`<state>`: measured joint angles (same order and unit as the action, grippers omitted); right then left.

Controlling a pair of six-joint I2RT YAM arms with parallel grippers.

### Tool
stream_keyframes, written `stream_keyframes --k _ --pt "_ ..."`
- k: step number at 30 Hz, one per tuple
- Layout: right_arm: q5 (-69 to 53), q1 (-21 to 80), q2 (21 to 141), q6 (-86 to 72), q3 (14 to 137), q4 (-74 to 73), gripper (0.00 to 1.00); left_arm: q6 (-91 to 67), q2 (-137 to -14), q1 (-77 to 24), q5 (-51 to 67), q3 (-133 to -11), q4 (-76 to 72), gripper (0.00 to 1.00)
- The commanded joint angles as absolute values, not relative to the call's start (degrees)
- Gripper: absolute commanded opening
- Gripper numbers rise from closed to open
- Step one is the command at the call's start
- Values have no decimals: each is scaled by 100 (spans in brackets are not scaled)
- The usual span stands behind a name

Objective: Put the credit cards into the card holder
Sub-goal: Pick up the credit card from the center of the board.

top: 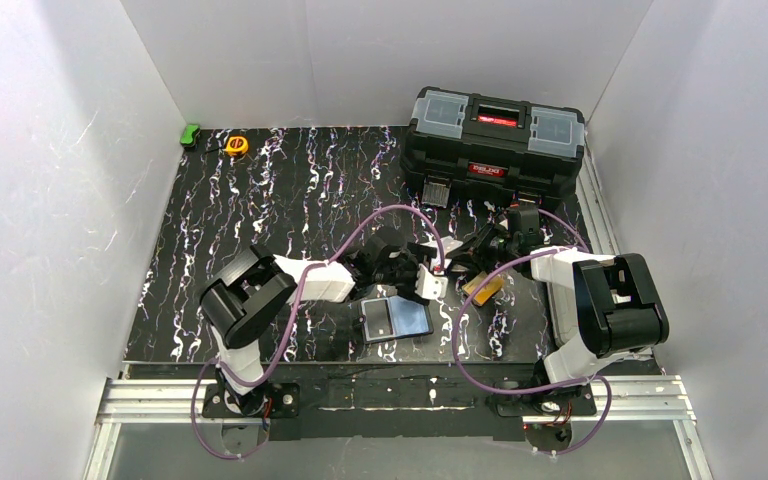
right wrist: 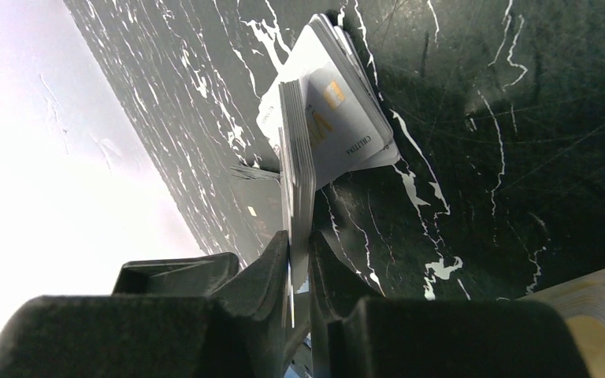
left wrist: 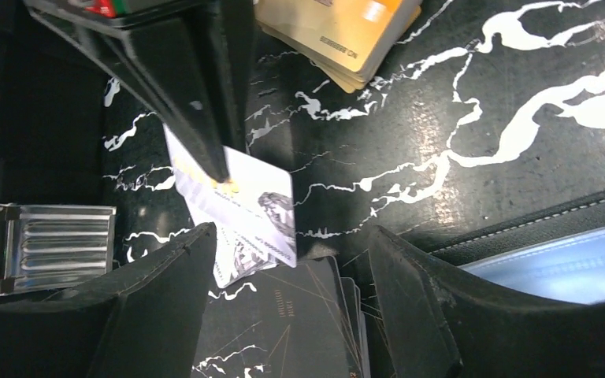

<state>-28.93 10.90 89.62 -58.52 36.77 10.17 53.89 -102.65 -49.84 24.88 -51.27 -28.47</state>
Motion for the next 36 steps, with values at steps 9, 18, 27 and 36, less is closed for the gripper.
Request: stream_keyframes --k 9,18,27,36 --pt "-3067 1081 8894 -5898 3826 1159 14 5897 -10430 -5009 2224 -5263 -3143 60" --pt "-3085 1080 8921 -5886 3775 1196 13 5957 -10514 -5003 2305 -5362 -3017 54" --pt "-3085 1080 8921 -5934 3758 1271 13 5694 -10520 -5068 2311 -5328 -3052 48" --pt "-3093 1080 8947 -5949 3727 1305 13 5306 -10513 -5076 1913 -5477 -3178 37"
